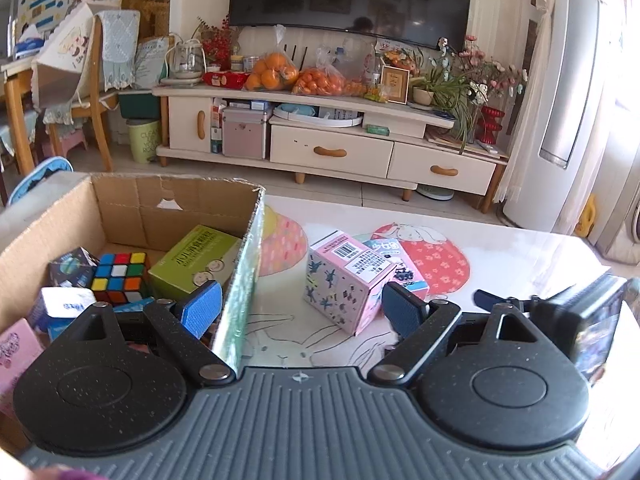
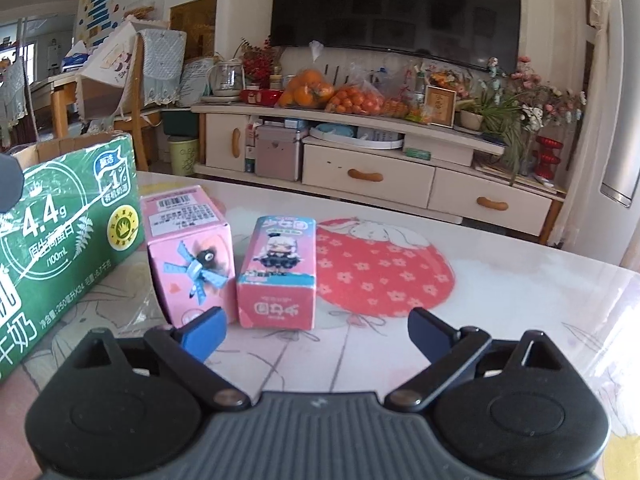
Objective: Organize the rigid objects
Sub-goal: 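Move both open grippers back to the two pink boxes on the table, then grasp the tall pink figure box with the right gripper while the left grasps the pink cube box, then carry both pink boxes into the cardboard box and open both grippers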
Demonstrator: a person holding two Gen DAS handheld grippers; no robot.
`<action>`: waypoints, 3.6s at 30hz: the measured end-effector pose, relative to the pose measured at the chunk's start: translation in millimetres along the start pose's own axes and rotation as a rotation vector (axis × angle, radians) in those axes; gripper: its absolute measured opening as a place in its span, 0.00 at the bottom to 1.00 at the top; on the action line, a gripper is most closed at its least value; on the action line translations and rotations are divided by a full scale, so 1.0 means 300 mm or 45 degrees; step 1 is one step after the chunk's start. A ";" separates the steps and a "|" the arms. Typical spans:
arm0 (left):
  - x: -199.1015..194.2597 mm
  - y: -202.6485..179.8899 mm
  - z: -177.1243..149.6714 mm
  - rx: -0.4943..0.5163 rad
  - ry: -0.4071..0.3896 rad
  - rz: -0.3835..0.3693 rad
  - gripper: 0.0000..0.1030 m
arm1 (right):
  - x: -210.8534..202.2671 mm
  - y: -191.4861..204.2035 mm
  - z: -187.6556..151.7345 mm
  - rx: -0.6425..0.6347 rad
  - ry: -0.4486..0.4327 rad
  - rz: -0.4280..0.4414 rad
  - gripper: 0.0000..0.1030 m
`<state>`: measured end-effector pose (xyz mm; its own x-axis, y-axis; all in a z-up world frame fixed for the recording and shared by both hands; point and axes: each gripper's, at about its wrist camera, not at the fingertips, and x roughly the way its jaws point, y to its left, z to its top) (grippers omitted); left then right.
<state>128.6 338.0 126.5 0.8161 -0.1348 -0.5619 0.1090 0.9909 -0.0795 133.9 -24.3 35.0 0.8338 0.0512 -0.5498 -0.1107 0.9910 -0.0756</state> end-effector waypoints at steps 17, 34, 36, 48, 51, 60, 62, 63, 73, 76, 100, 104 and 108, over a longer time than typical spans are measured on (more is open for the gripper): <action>0.058 -0.036 0.016 -0.064 -0.088 0.007 1.00 | 0.109 -0.046 0.061 0.006 0.037 0.049 0.93; 0.121 -0.057 0.002 0.036 -0.166 -0.108 1.00 | 0.075 -0.252 0.046 0.113 0.038 0.173 0.44; 0.140 -0.071 -0.009 0.101 -0.169 -0.098 1.00 | 0.068 -0.281 0.036 0.132 0.043 0.186 0.44; 0.255 -0.071 -0.039 0.247 -0.136 0.031 1.00 | 0.071 -0.260 0.035 0.053 0.064 0.254 0.46; 0.282 -0.069 -0.049 0.261 -0.114 0.035 1.00 | 0.077 -0.258 0.037 0.040 0.065 0.263 0.53; 0.318 -0.059 -0.058 0.265 -0.072 0.044 1.00 | 0.093 -0.234 0.053 -0.009 0.024 0.138 0.76; 0.322 -0.060 -0.053 0.267 -0.070 0.048 1.00 | 0.099 -0.229 0.053 -0.020 0.029 0.123 0.76; 0.325 -0.063 -0.049 0.265 -0.066 0.046 1.00 | 0.101 -0.229 0.053 -0.026 0.029 0.122 0.74; 0.314 -0.083 -0.056 0.293 -0.084 0.034 0.92 | 0.105 -0.180 0.046 -0.147 0.035 0.071 0.45; 0.306 -0.087 -0.060 0.296 -0.087 0.031 0.89 | 0.099 -0.176 0.044 -0.157 0.019 0.049 0.44; 0.191 -0.084 -0.120 0.290 -0.037 -0.054 0.86 | -0.096 -0.137 -0.085 -0.200 0.024 -0.090 0.44; 0.165 -0.089 -0.130 0.299 -0.040 -0.071 0.86 | -0.146 -0.118 -0.114 -0.186 0.033 -0.111 0.43; 0.146 -0.089 -0.139 0.307 -0.038 -0.087 0.86 | -0.192 -0.108 -0.145 -0.165 0.038 -0.127 0.43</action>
<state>137.8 305.4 69.5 0.8183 -0.2050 -0.5370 0.2939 0.9521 0.0843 66.1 -64.9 32.8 0.8278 -0.0520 -0.5586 -0.0990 0.9666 -0.2366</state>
